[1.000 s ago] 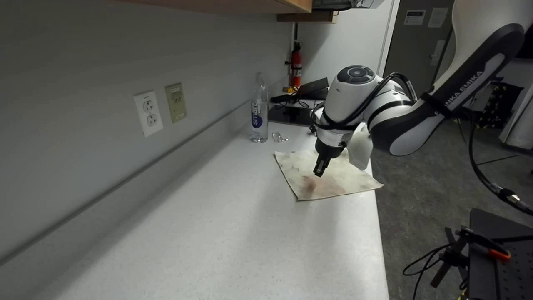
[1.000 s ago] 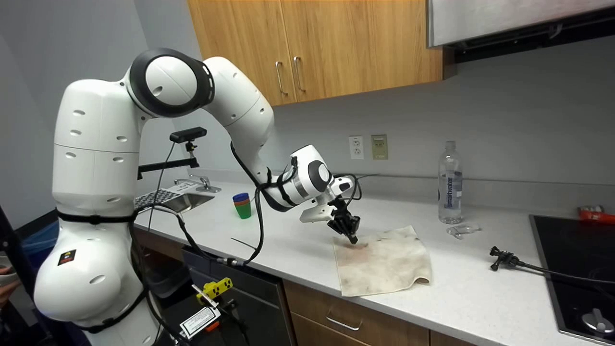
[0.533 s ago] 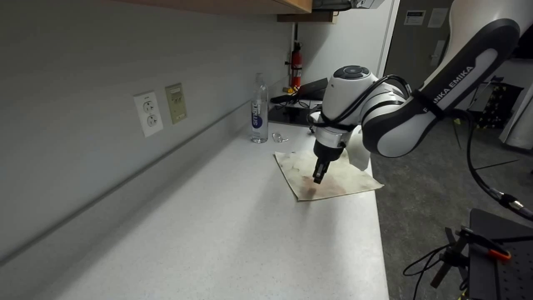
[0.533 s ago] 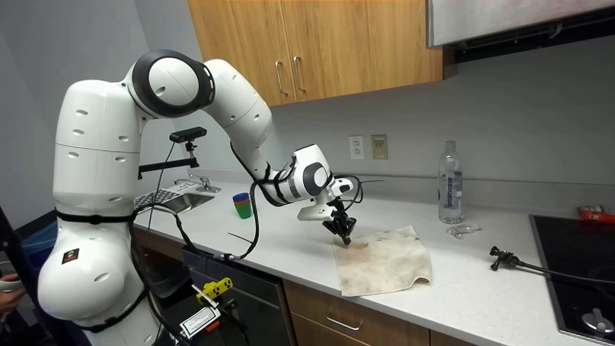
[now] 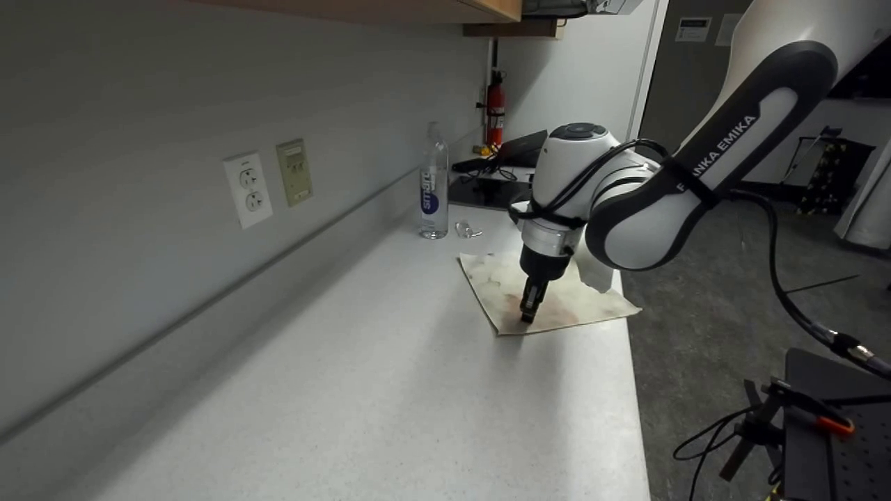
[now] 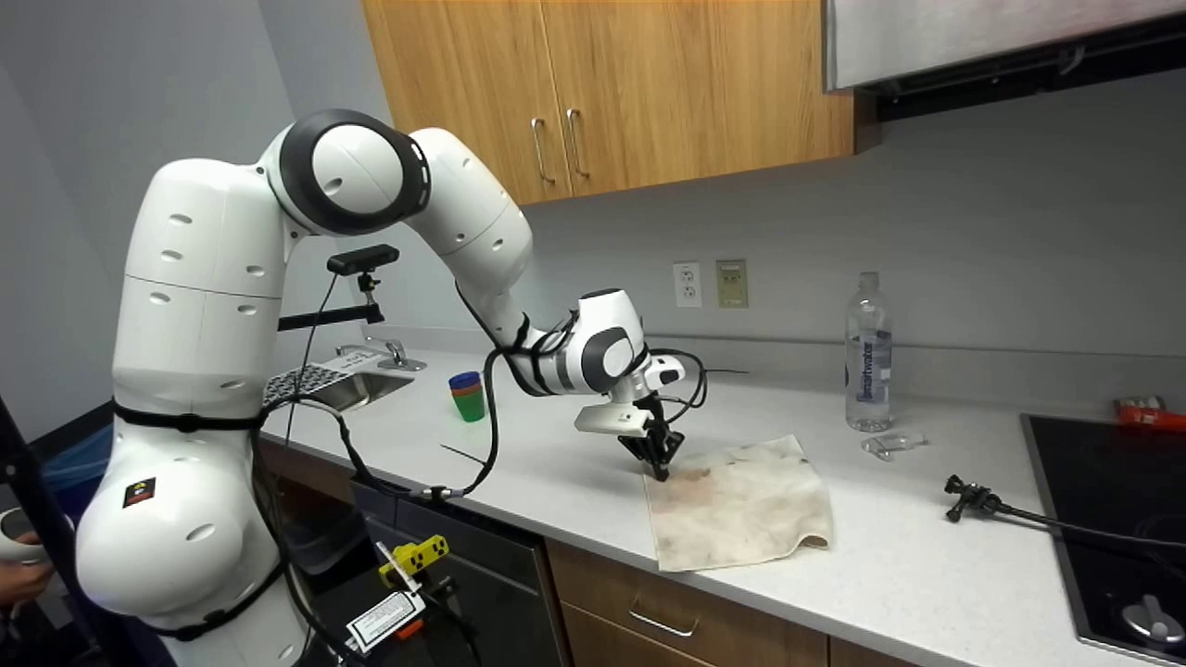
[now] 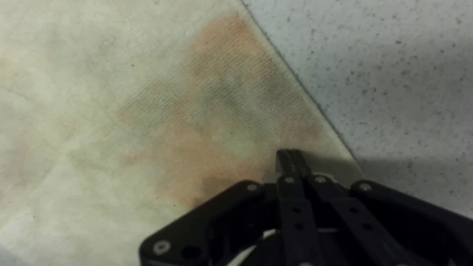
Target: Unfold the towel and lay it flat on the countertop
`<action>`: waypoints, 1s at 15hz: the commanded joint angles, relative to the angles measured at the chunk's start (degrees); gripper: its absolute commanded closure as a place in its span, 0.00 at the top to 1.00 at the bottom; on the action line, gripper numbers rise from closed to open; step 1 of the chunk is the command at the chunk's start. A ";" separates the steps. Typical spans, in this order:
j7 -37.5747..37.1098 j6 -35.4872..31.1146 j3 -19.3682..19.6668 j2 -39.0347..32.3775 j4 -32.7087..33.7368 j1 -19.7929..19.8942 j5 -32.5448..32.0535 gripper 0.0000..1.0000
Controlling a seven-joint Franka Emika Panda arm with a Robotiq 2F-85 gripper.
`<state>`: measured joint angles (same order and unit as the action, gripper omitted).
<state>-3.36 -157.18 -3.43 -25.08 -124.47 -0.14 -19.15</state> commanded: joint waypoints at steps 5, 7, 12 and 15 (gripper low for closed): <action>5.75 0.21 -1.93 -2.24 2.30 -0.86 8.07 0.00; 6.28 0.13 -2.92 -2.72 3.05 -1.44 9.62 0.00; 6.46 0.02 -6.03 -4.28 5.24 -2.73 13.57 0.00; 6.72 0.25 -8.42 -5.42 6.51 -2.98 16.78 0.00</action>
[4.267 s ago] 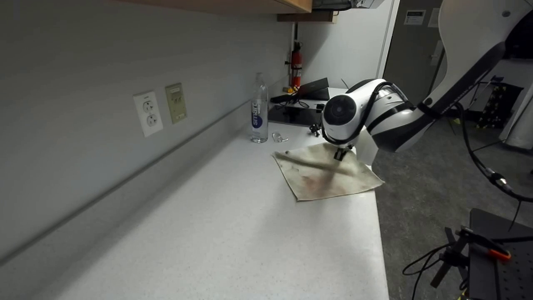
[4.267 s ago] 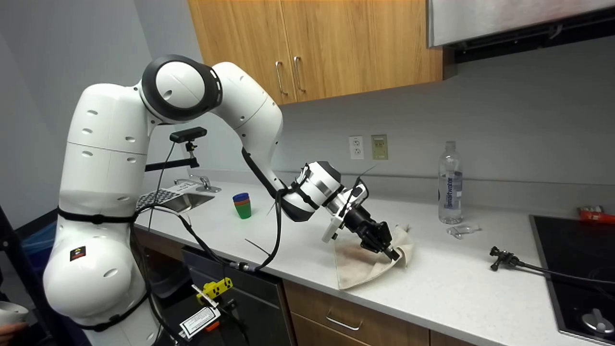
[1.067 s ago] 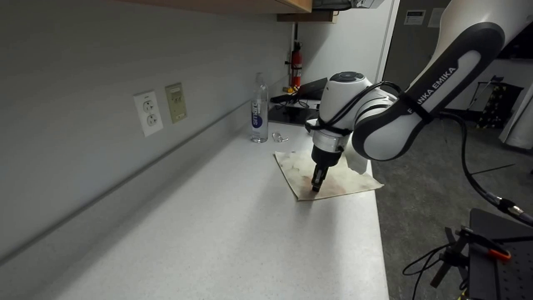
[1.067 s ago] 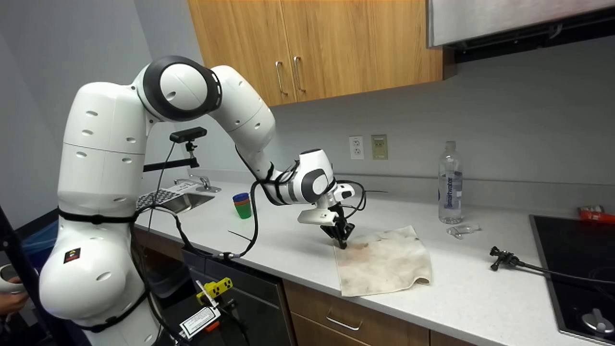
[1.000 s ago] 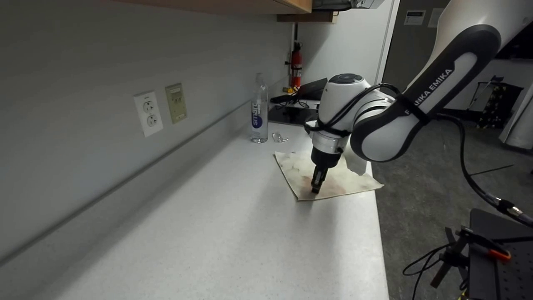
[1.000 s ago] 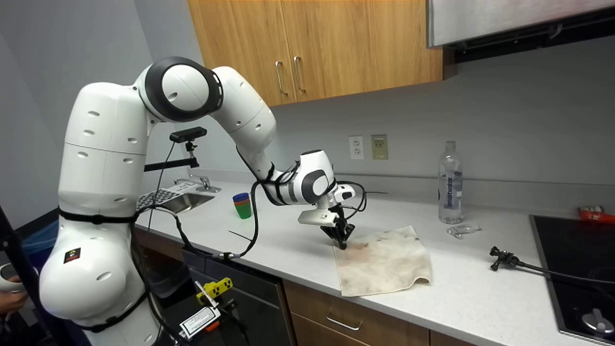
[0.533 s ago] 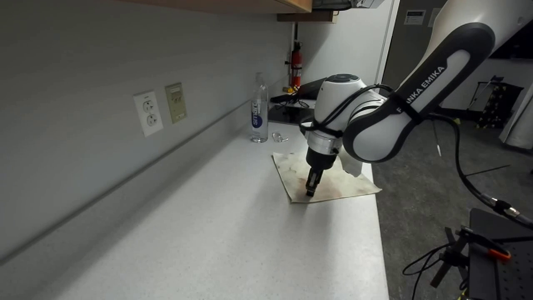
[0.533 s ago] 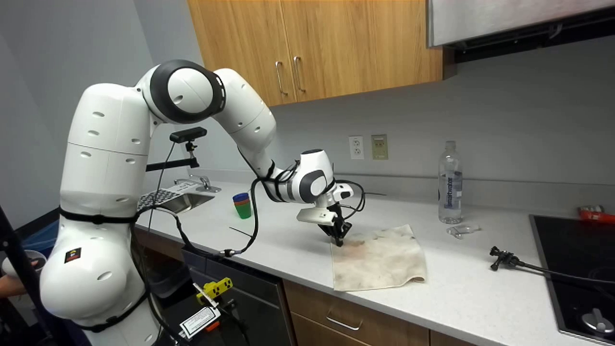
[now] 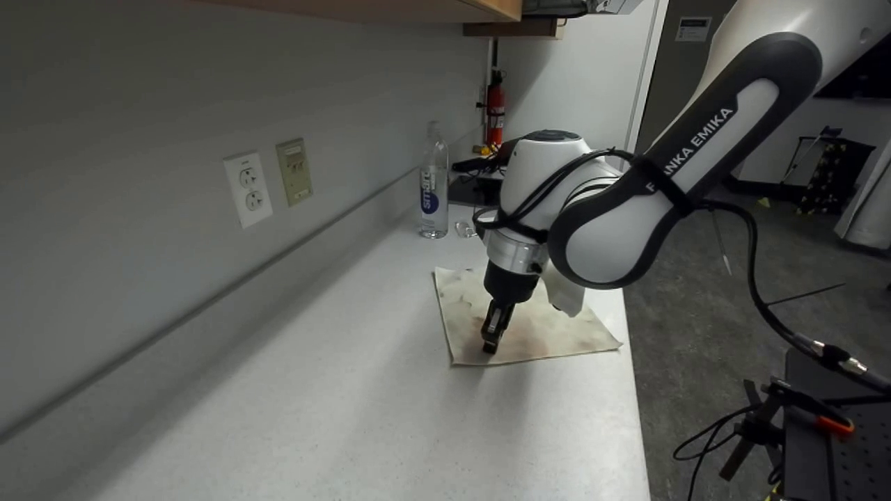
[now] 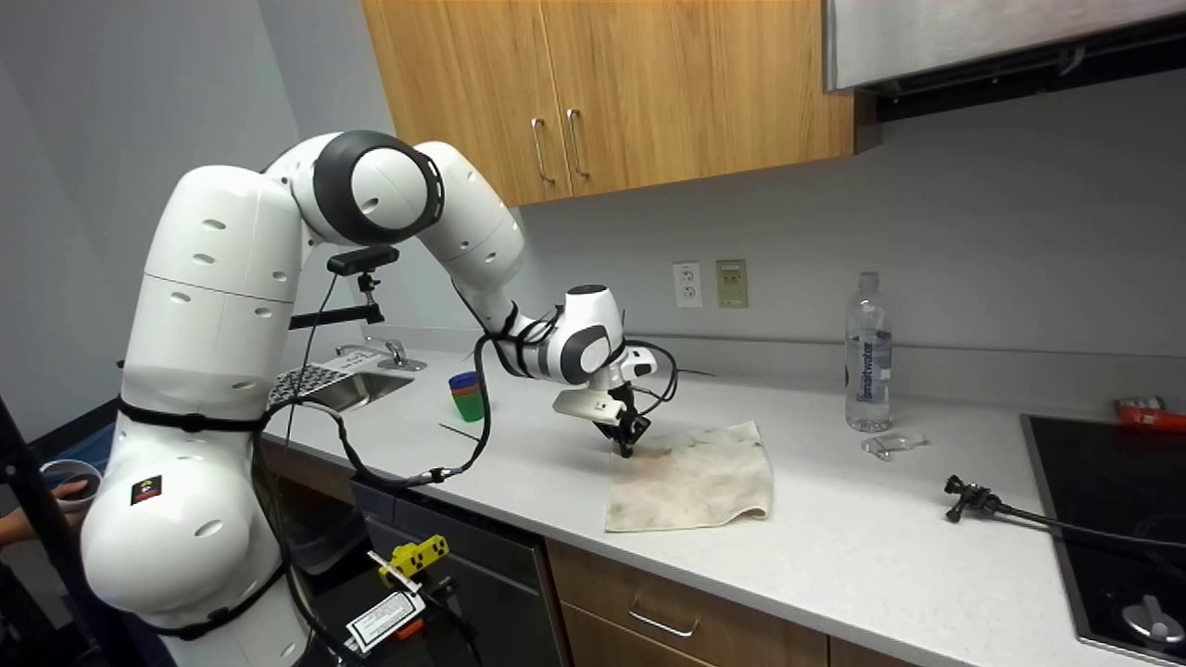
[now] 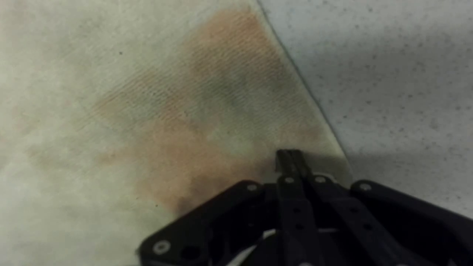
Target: Unfold the towel and lay it flat on the countertop
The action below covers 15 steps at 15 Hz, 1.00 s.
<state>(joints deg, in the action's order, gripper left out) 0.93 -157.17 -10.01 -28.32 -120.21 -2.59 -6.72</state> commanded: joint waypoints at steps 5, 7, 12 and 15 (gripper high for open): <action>2.08 -0.25 -5.33 -3.75 4.00 -0.43 10.41 0.00; 1.23 -0.37 -5.30 -4.09 4.43 -0.99 11.70 0.00; 0.90 0.09 -5.61 -4.19 3.10 -1.81 12.66 0.00; 0.96 0.88 -6.26 -4.15 2.74 -1.70 13.96 0.00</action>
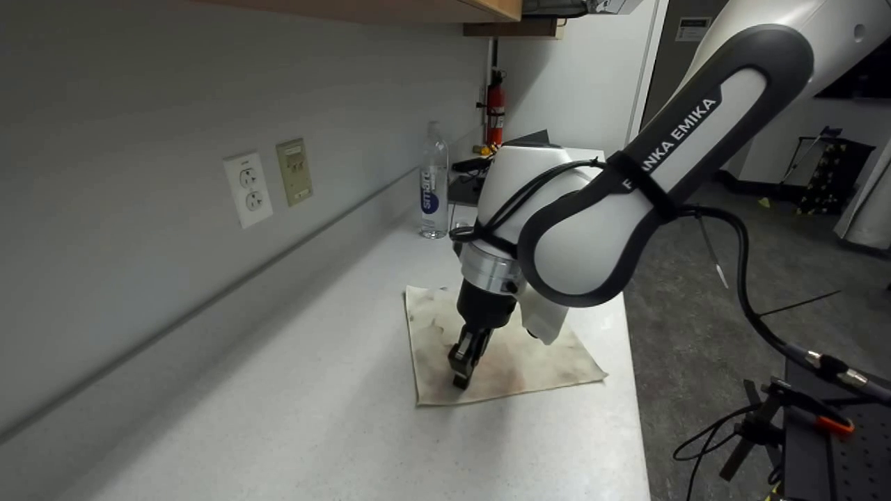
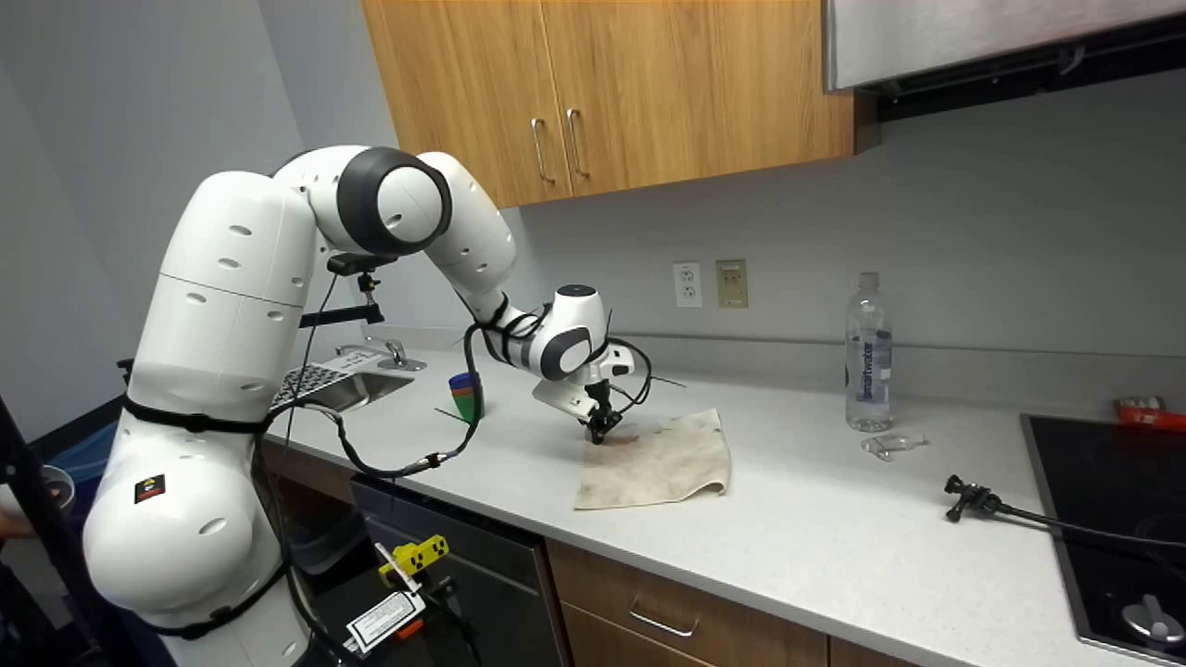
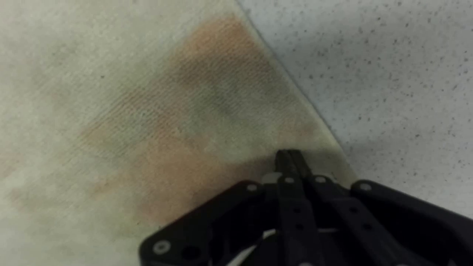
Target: Unfold the towel and lay it flat on the countertop
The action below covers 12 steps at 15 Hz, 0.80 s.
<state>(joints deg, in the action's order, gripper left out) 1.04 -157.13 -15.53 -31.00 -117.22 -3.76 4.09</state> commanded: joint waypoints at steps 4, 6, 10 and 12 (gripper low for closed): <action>1.70 2.68 -2.18 -0.76 -1.50 0.04 5.82 0.00; 1.97 3.44 -1.88 -0.28 -2.47 -0.32 5.62 0.00; 1.89 6.41 -1.85 0.68 -4.54 0.21 6.41 0.00; 1.95 8.60 -1.61 1.64 -5.81 0.26 7.47 0.00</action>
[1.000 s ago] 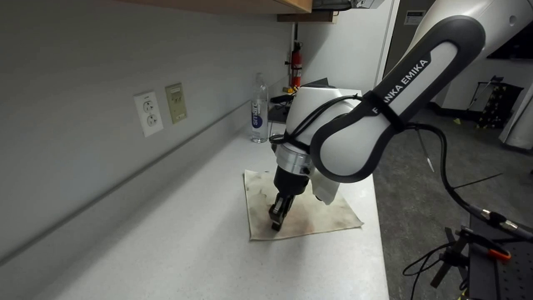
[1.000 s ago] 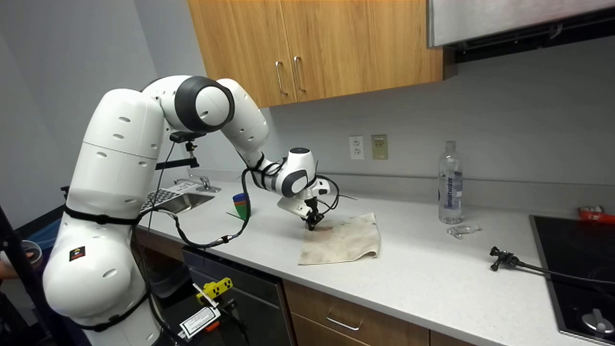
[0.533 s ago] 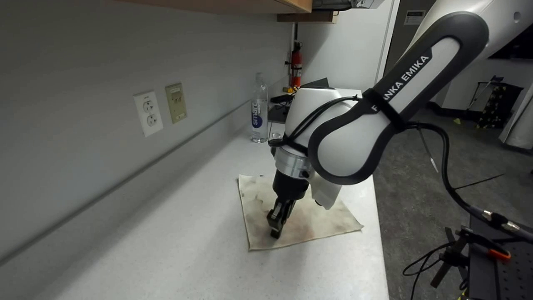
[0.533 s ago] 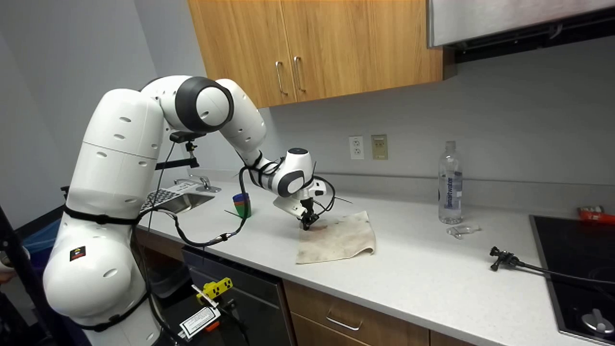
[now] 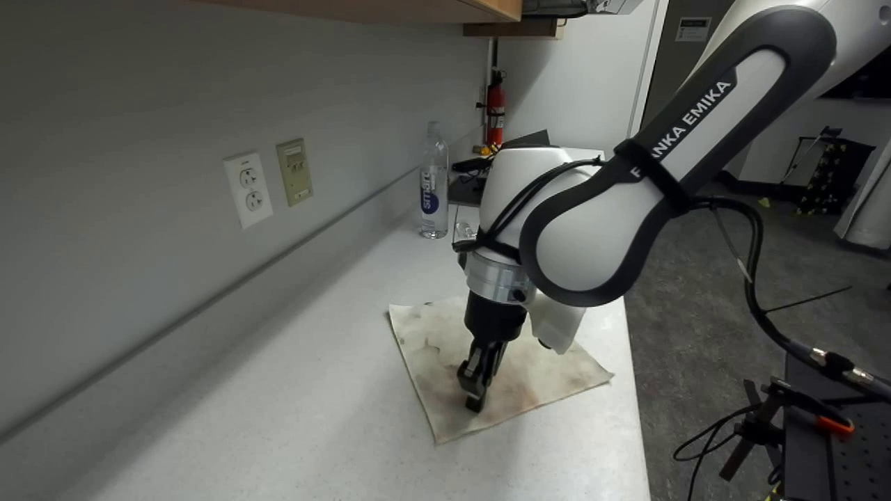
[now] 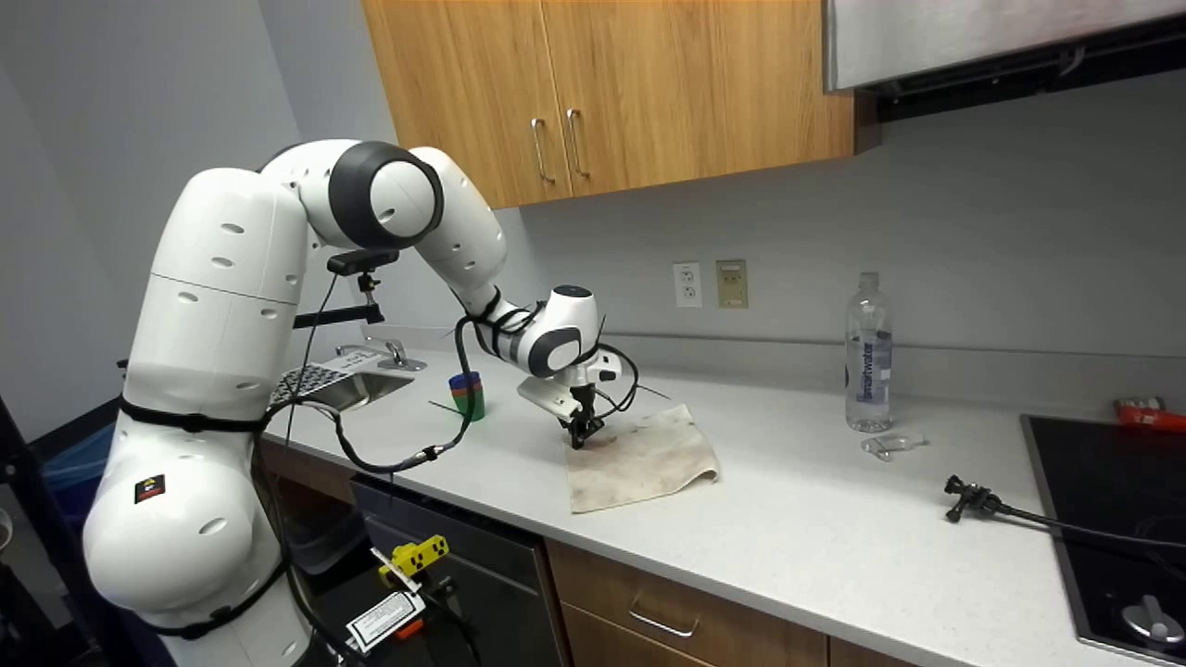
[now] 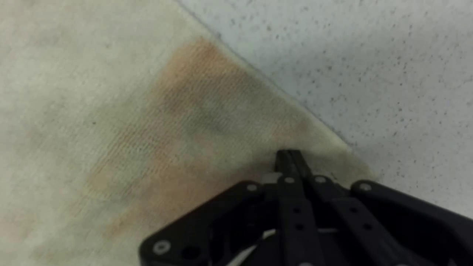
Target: Unfold the towel and lay it flat on the countertop
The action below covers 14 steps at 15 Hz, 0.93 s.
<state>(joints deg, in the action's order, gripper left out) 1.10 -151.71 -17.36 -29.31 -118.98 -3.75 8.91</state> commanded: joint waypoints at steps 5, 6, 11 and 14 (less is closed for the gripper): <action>2.29 0.92 2.10 3.46 -6.65 -1.84 -0.22 0.00; 2.47 -0.11 2.62 4.25 -7.26 -2.44 -1.53 0.00; 1.15 -8.10 6.04 5.55 -8.76 -6.42 -9.94 0.00; 0.88 -11.98 6.90 5.44 -8.64 -7.44 -11.70 0.00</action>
<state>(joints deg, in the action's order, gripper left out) 2.26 -159.90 -12.22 -24.71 -126.69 -9.50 -0.70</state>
